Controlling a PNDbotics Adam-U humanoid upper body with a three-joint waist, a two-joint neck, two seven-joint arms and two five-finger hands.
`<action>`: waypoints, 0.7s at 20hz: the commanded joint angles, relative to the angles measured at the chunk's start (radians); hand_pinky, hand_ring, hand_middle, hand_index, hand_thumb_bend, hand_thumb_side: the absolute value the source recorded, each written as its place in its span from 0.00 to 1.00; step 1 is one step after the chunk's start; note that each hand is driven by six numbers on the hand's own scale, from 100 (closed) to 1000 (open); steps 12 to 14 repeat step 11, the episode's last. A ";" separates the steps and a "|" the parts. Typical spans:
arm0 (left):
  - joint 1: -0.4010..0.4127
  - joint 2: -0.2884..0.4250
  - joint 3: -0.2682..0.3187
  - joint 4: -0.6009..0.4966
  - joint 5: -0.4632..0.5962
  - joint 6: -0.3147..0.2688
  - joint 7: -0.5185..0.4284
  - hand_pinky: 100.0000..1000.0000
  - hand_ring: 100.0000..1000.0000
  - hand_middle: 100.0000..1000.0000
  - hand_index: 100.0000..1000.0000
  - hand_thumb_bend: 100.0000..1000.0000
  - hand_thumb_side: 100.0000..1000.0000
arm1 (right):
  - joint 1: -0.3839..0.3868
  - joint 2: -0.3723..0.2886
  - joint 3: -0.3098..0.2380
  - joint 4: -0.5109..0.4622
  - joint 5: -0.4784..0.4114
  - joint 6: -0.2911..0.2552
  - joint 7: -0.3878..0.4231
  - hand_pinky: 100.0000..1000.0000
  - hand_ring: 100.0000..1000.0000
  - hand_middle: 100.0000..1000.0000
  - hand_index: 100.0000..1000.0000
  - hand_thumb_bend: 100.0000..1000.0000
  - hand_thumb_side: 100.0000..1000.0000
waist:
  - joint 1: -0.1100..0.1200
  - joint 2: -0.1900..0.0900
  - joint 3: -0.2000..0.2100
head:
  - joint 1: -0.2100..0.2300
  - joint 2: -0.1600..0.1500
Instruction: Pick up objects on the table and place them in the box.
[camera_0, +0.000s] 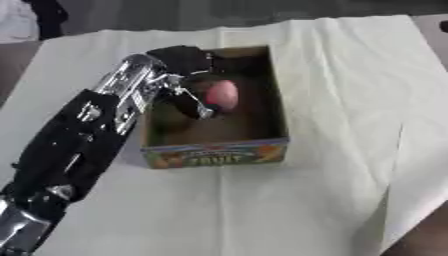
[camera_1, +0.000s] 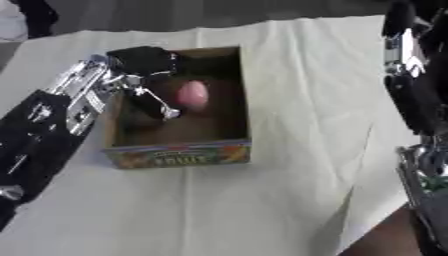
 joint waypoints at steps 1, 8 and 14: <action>-0.016 0.011 0.003 -0.019 -0.018 -0.008 0.010 0.87 0.86 0.86 0.98 0.41 0.63 | -0.009 -0.012 -0.005 -0.020 -0.004 0.001 0.000 0.67 0.75 0.63 0.82 0.20 0.64 | -0.007 -0.017 0.000 | 0.005 -0.010; -0.013 0.012 0.015 -0.034 -0.042 -0.010 0.015 0.88 0.86 0.86 1.00 0.58 0.84 | -0.009 -0.012 -0.005 -0.020 -0.005 0.001 0.000 0.67 0.75 0.63 0.82 0.19 0.64 | -0.009 -0.016 -0.001 | 0.007 -0.014; -0.010 0.015 0.038 -0.054 0.003 0.008 0.022 0.88 0.85 0.85 1.00 0.57 0.89 | -0.009 -0.012 -0.006 -0.020 -0.005 0.001 -0.001 0.67 0.75 0.63 0.82 0.19 0.64 | -0.010 -0.016 -0.001 | 0.003 -0.015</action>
